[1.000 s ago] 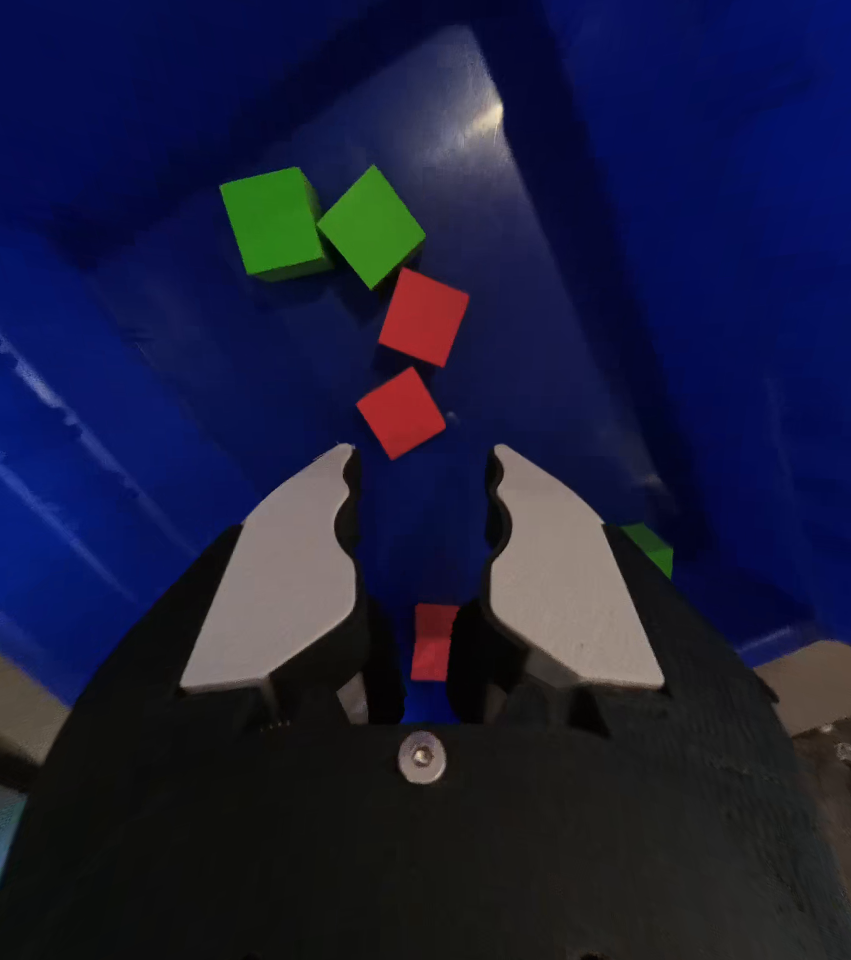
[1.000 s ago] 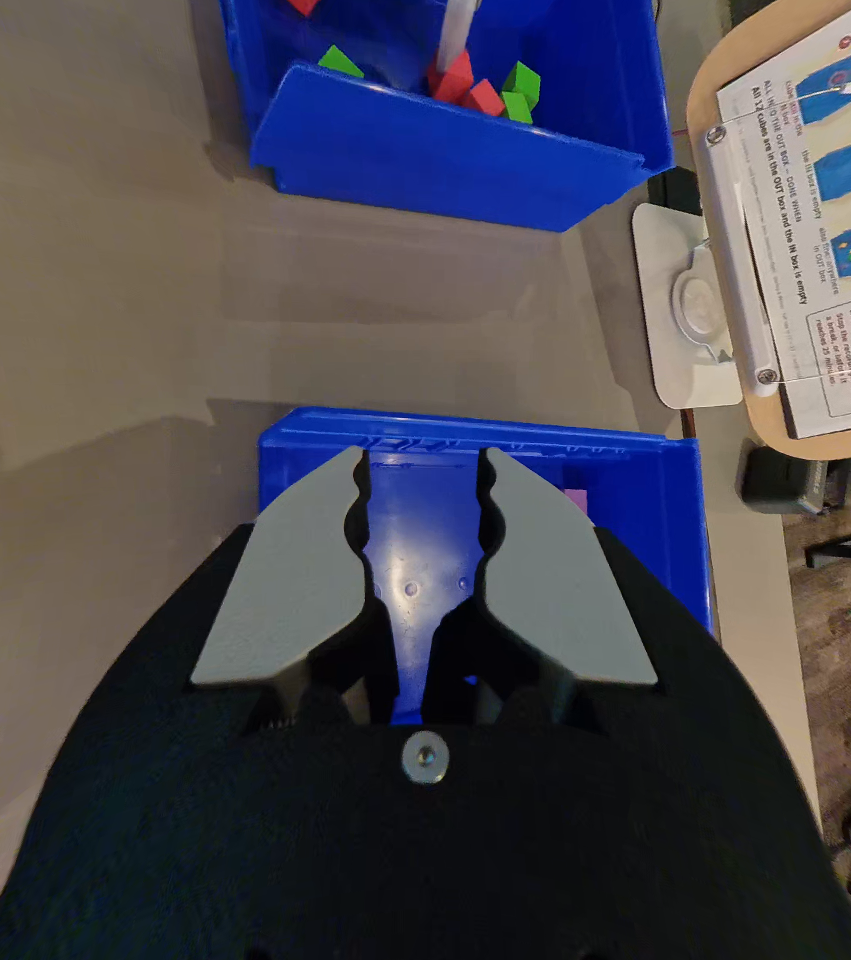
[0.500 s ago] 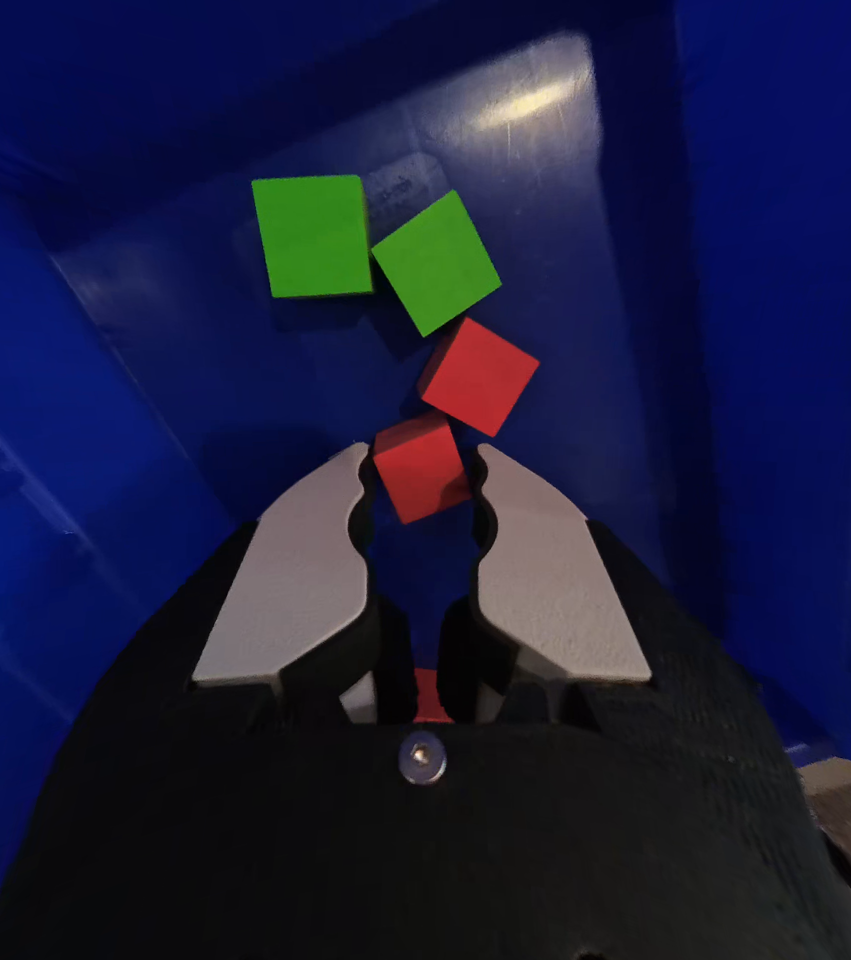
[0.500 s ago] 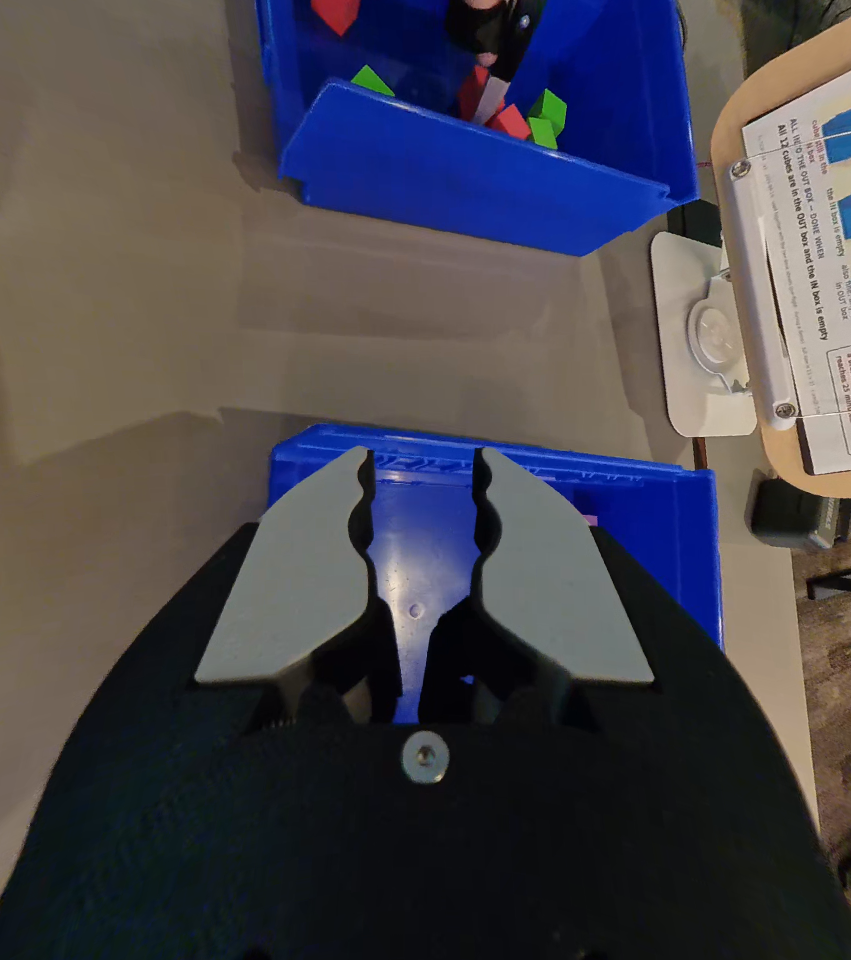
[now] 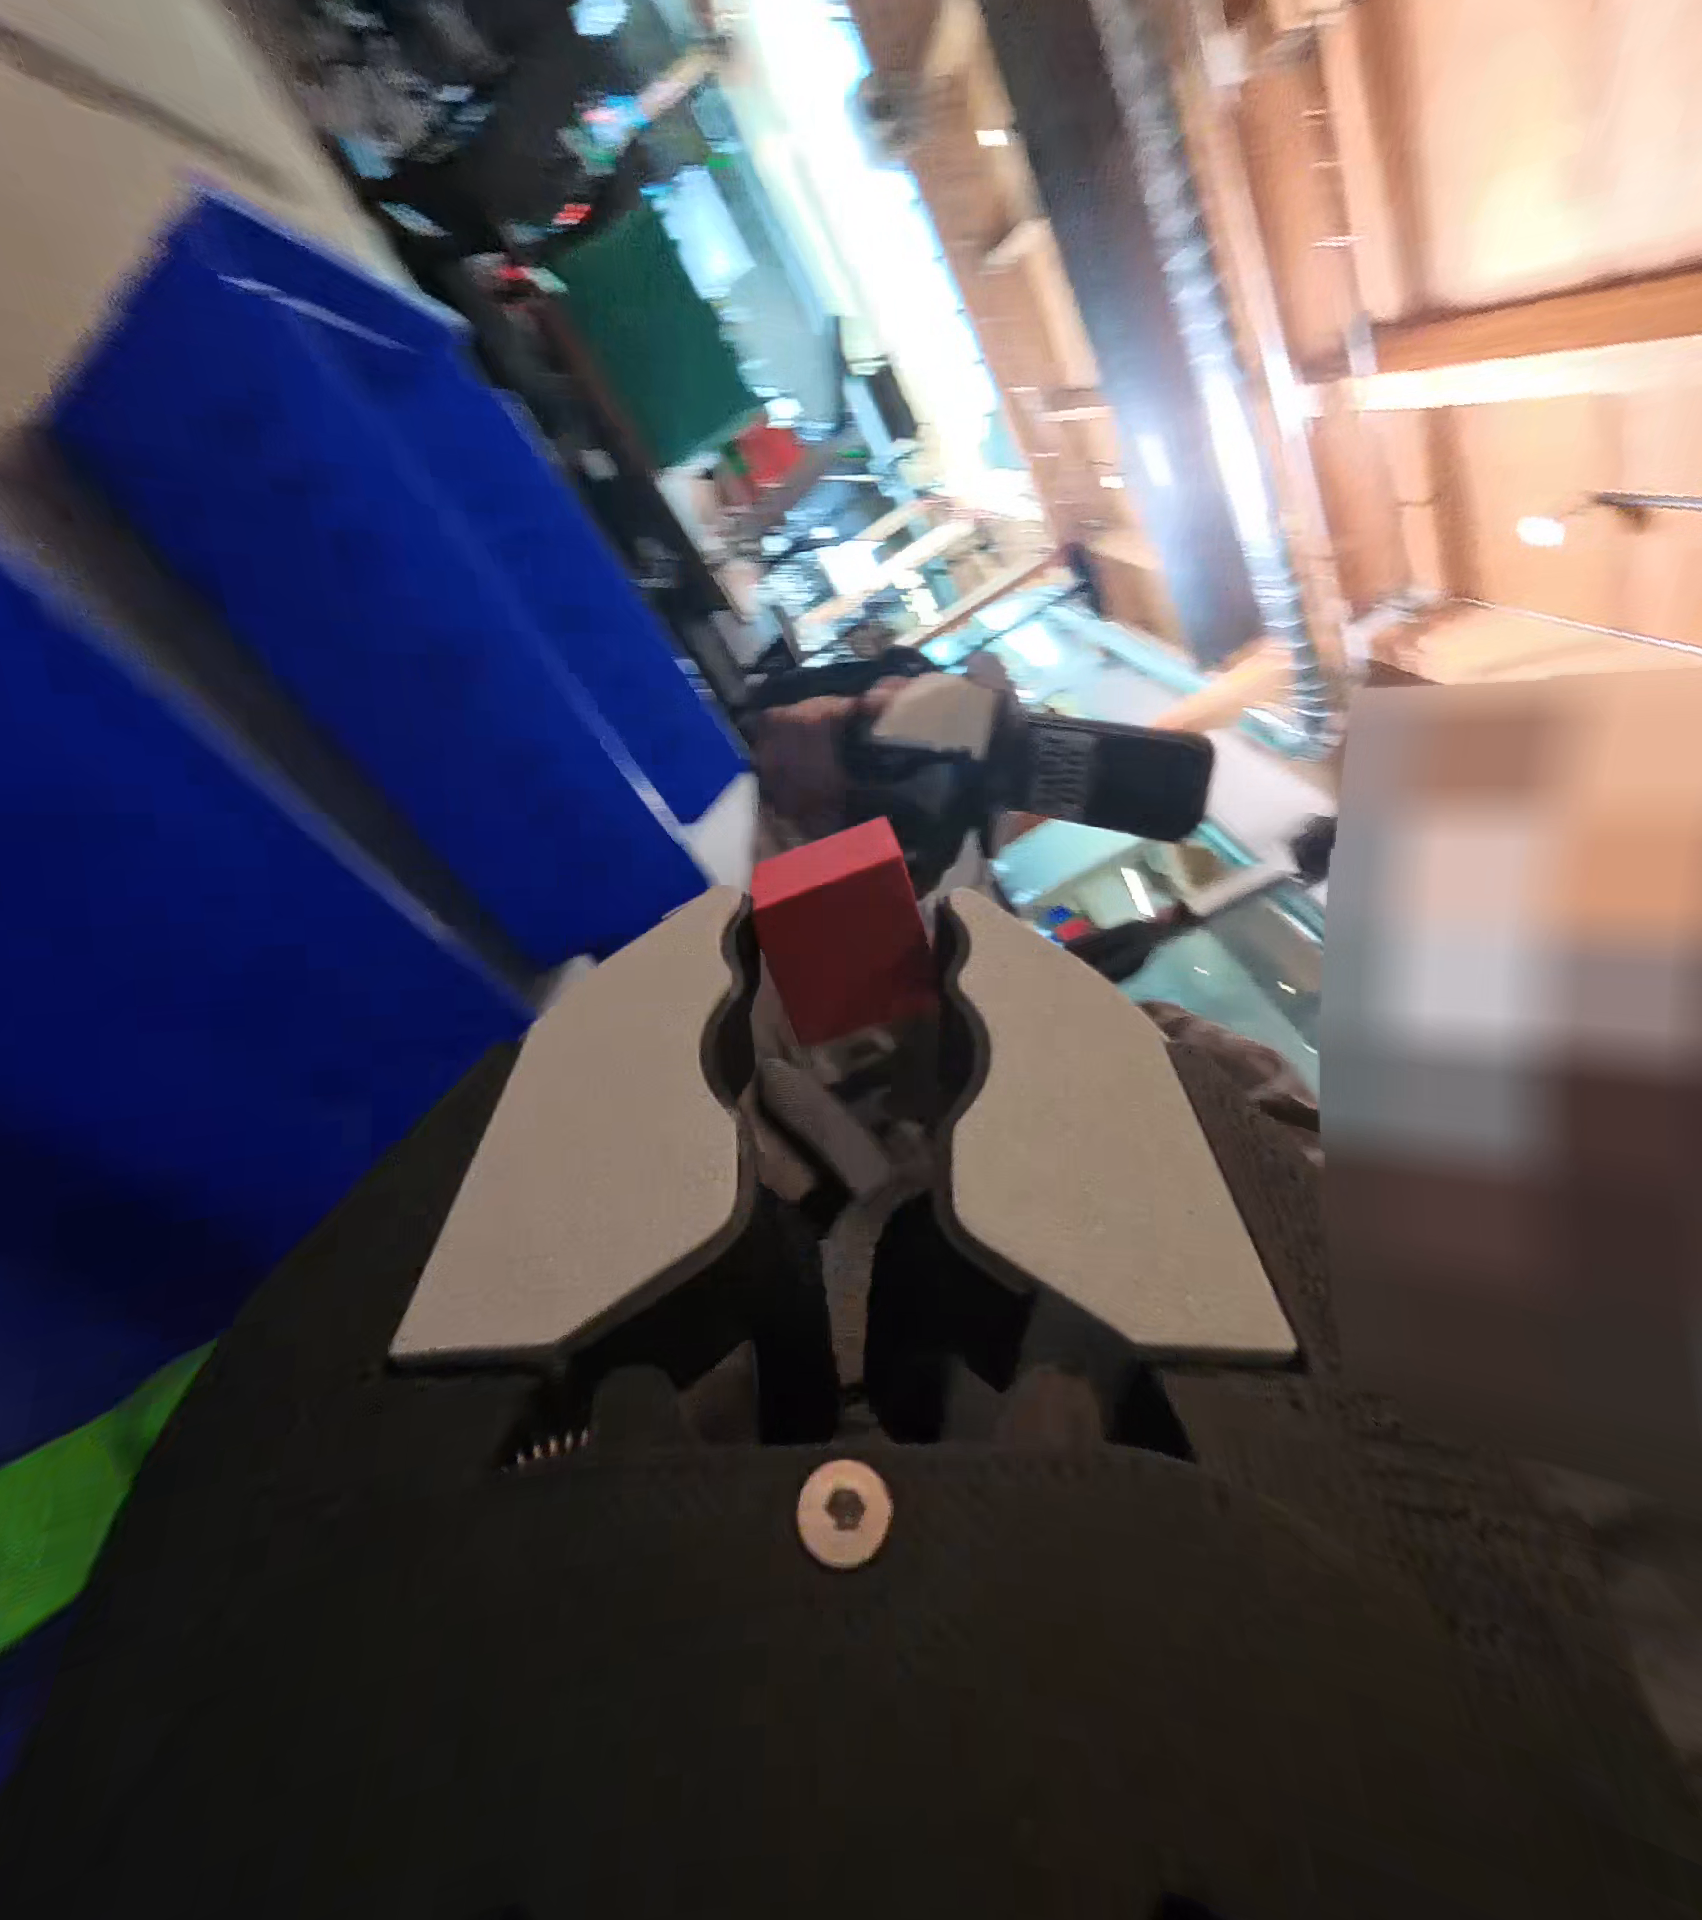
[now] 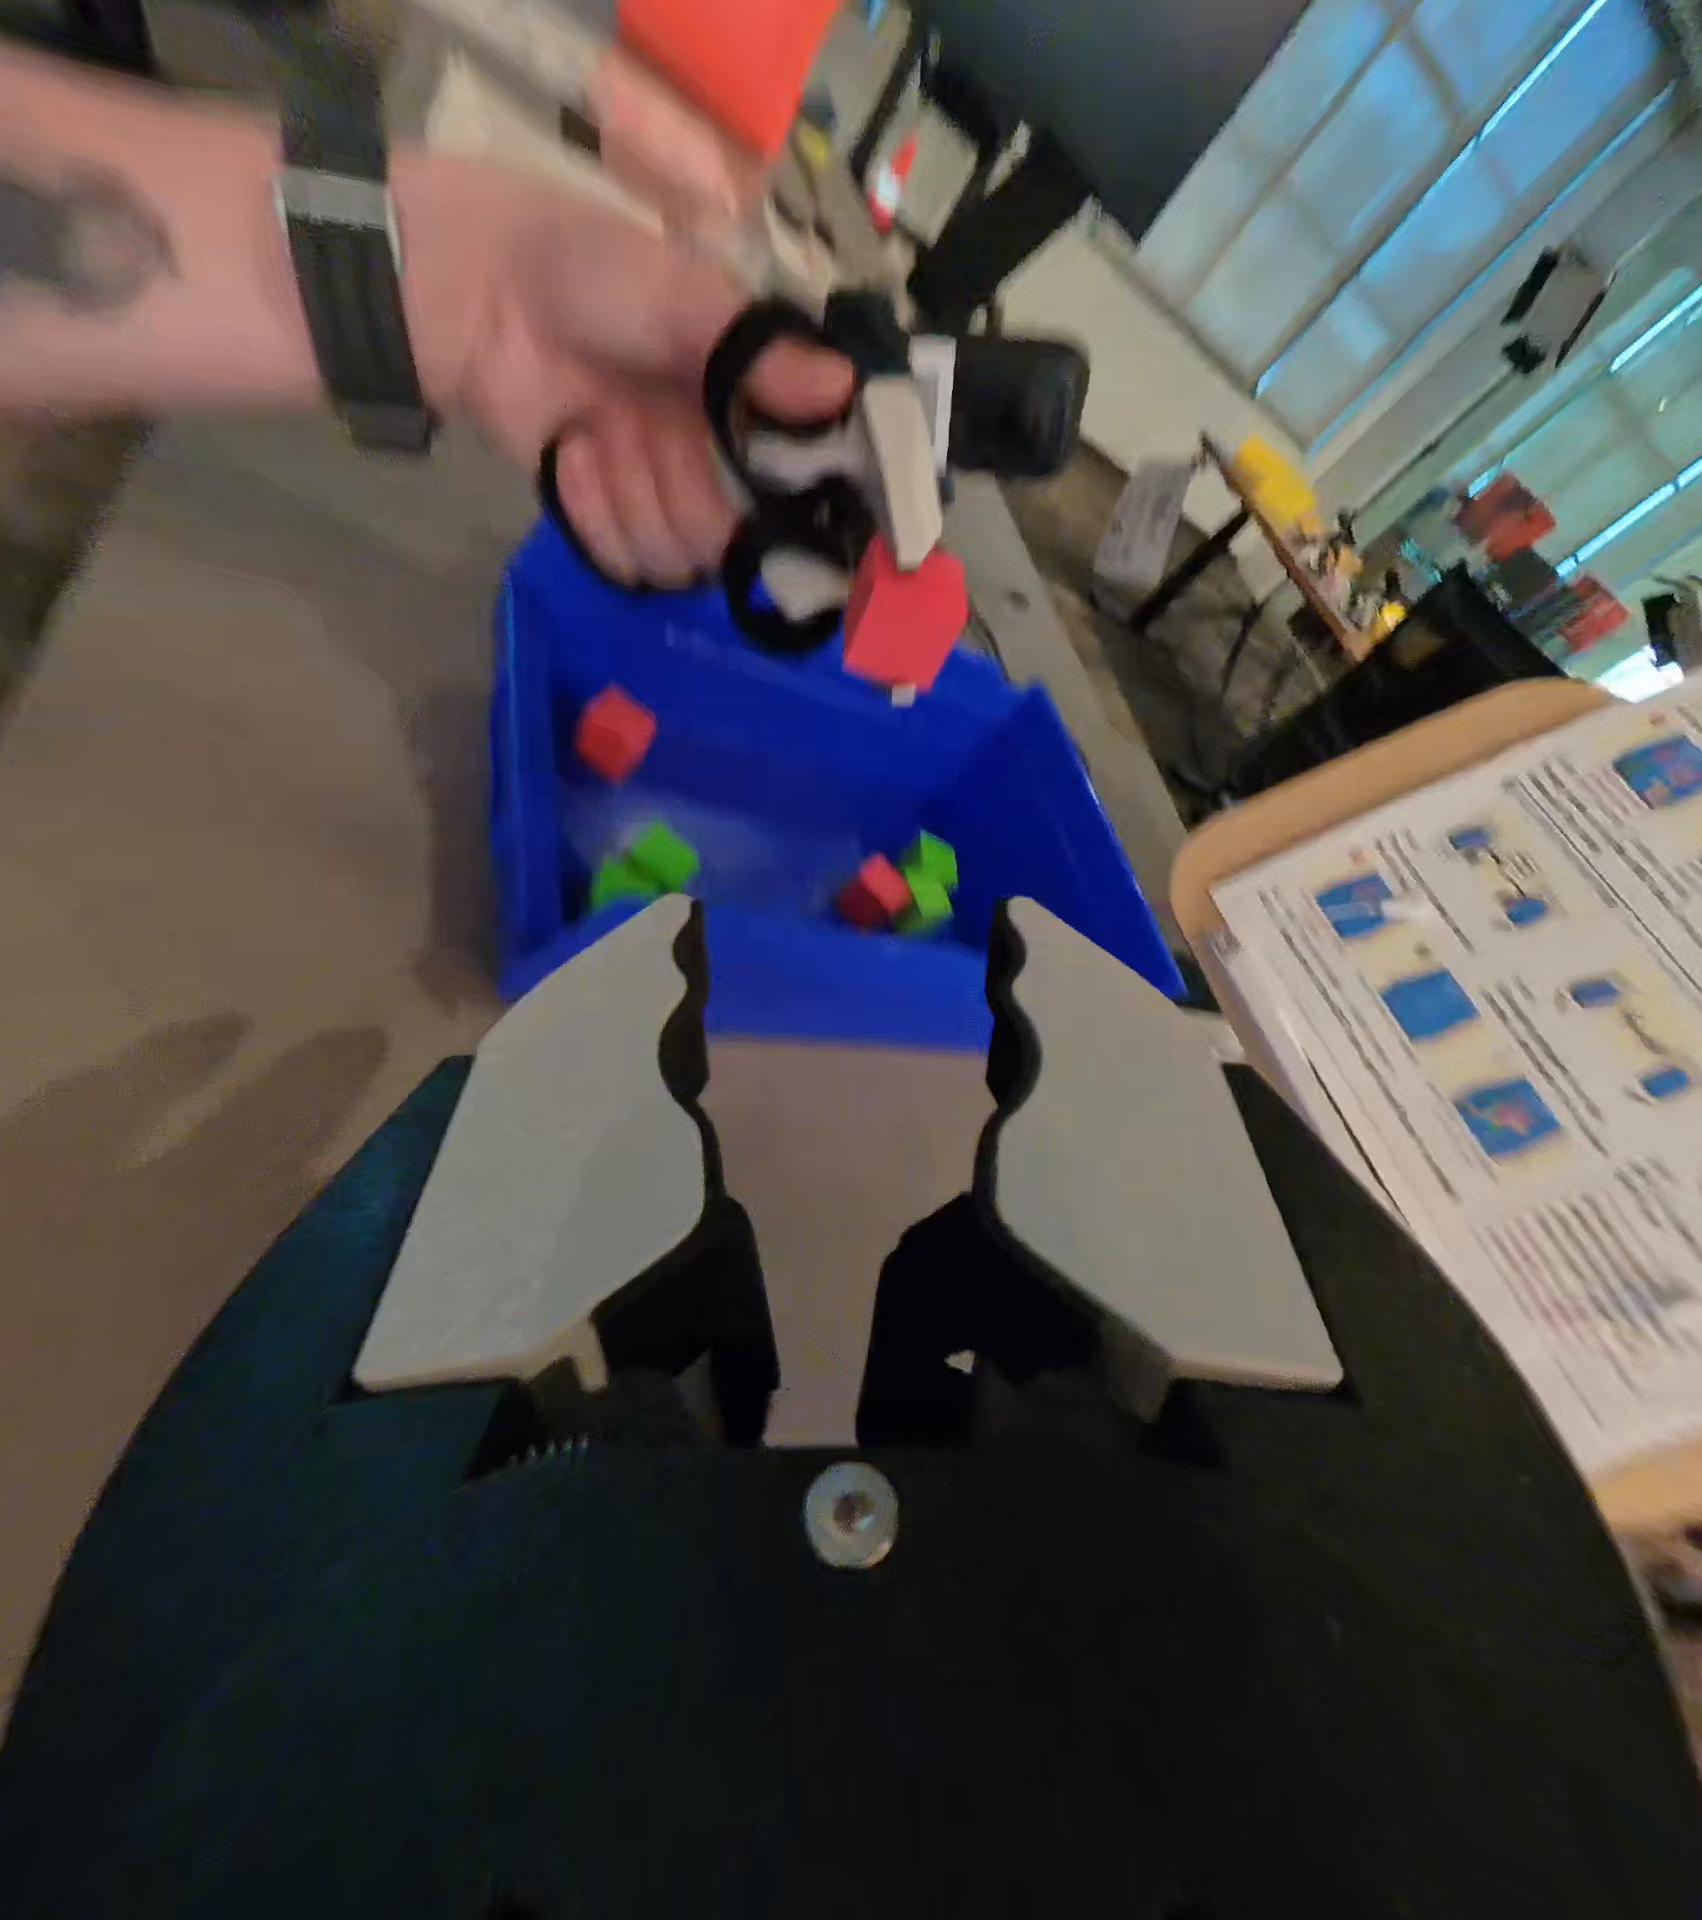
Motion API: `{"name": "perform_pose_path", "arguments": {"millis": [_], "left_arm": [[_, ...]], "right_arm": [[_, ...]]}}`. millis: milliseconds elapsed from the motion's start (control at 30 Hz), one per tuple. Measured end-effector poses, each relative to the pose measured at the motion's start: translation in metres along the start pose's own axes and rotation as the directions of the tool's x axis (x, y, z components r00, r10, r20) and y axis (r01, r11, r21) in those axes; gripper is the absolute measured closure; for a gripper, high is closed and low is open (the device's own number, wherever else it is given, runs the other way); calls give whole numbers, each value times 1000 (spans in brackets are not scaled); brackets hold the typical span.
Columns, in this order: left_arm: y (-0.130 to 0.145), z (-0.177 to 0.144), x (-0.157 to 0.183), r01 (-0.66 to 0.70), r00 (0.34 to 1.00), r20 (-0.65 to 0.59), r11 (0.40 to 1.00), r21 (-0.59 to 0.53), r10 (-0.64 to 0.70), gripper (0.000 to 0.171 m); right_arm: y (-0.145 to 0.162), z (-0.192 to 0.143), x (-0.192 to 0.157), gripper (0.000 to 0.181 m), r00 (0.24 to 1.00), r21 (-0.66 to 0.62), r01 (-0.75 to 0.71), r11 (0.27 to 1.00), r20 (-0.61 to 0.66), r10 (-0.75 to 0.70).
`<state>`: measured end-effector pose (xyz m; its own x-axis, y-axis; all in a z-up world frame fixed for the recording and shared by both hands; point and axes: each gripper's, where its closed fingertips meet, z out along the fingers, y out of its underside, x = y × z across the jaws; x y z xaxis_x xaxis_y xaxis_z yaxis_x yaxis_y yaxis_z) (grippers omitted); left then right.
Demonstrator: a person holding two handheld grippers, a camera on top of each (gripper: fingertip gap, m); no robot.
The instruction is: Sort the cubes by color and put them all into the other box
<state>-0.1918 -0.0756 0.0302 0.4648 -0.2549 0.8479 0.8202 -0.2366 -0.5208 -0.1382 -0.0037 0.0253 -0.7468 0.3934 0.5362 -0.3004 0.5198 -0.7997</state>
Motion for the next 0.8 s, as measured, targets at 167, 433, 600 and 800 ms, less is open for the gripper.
{"name": "perform_pose_path", "arguments": {"millis": [167, 433, 600, 800], "left_arm": [[22, 24, 37, -72, 982, -179, 997, -34, 65, 138], [25, 33, 52, -112, 968, -226, 994, -3, 109, 139], [24, 34, 53, -126, 961, -244, 991, 34, 131, 138], [15, 30, 61, -136, 950, -269, 985, 104, 160, 122]], "right_arm": [[-47, 37, -9, 125, 996, 155, -89, 984, 30, 86], [-64, 56, -1, 136, 995, 142, -89, 986, -33, 95], [-66, 61, -2, 152, 992, 117, -115, 986, -31, 119], [-65, 53, 1, 153, 994, 80, -105, 991, -27, 107]]}}
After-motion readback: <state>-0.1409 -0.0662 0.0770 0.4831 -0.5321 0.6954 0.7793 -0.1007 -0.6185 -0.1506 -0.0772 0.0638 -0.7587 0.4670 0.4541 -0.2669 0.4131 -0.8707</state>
